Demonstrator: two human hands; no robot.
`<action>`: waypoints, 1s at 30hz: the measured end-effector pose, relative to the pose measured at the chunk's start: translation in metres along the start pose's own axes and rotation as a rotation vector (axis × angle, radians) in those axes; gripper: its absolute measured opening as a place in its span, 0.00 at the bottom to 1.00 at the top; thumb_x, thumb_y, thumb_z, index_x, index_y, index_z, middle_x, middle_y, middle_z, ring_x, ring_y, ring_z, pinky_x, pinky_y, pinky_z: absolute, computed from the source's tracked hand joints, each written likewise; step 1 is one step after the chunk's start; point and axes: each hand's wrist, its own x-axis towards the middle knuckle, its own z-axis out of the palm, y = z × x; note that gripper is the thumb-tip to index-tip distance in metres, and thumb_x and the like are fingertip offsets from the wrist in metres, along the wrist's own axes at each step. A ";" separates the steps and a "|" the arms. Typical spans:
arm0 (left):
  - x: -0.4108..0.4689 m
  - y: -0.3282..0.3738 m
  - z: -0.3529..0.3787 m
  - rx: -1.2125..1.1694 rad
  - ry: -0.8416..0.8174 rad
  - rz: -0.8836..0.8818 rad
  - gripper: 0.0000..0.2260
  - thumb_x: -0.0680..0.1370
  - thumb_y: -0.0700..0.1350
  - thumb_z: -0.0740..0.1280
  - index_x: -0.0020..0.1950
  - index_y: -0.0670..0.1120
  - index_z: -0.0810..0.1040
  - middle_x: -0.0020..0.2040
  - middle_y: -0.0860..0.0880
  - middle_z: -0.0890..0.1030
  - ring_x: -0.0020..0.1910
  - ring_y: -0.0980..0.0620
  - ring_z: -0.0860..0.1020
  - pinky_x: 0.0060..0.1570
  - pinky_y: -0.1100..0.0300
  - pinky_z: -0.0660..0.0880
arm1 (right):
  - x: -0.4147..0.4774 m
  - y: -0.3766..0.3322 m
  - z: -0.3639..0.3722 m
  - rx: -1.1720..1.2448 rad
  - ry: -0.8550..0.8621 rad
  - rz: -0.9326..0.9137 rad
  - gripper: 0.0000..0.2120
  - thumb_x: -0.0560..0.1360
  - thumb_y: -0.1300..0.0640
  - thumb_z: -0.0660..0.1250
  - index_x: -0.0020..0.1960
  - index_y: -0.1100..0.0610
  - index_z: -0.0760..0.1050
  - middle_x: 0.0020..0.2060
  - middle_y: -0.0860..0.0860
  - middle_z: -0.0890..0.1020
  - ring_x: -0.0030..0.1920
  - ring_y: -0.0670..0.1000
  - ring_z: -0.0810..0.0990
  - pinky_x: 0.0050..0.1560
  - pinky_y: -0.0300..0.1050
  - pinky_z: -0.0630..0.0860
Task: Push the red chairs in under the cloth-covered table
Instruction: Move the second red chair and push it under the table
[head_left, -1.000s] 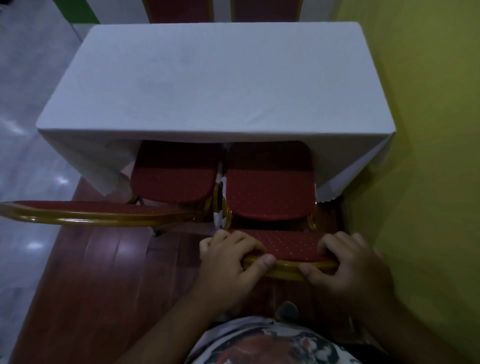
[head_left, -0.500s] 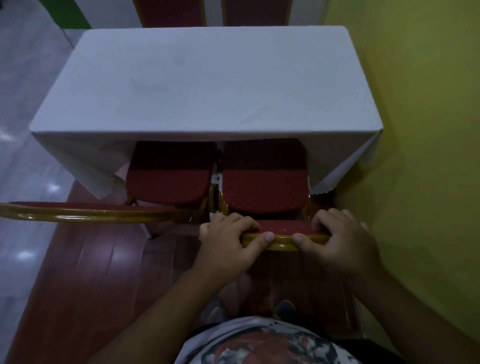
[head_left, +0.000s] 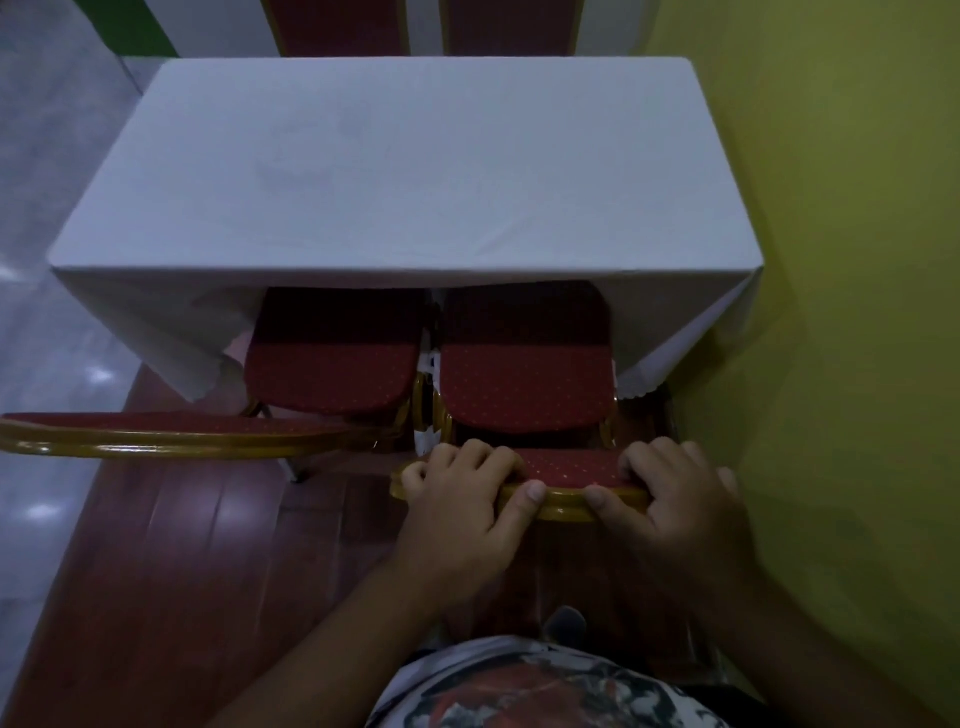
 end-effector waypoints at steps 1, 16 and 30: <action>0.001 0.000 0.000 0.013 0.004 0.003 0.24 0.78 0.73 0.45 0.58 0.62 0.71 0.54 0.62 0.72 0.55 0.57 0.67 0.57 0.49 0.61 | 0.001 0.001 0.001 -0.002 0.006 -0.003 0.25 0.73 0.23 0.48 0.41 0.43 0.67 0.36 0.43 0.69 0.40 0.48 0.67 0.42 0.48 0.59; 0.025 -0.002 -0.001 0.026 0.048 0.013 0.26 0.76 0.74 0.46 0.59 0.62 0.73 0.53 0.61 0.73 0.55 0.57 0.67 0.53 0.51 0.60 | 0.027 0.003 -0.001 -0.028 -0.033 0.018 0.30 0.70 0.20 0.44 0.42 0.44 0.68 0.37 0.42 0.70 0.42 0.49 0.67 0.42 0.49 0.62; 0.036 -0.003 -0.006 0.015 0.061 0.016 0.23 0.76 0.73 0.49 0.56 0.62 0.74 0.51 0.61 0.73 0.52 0.57 0.67 0.51 0.52 0.59 | 0.041 0.002 -0.003 -0.021 -0.047 0.011 0.27 0.70 0.22 0.47 0.40 0.44 0.67 0.36 0.42 0.70 0.42 0.48 0.69 0.43 0.51 0.67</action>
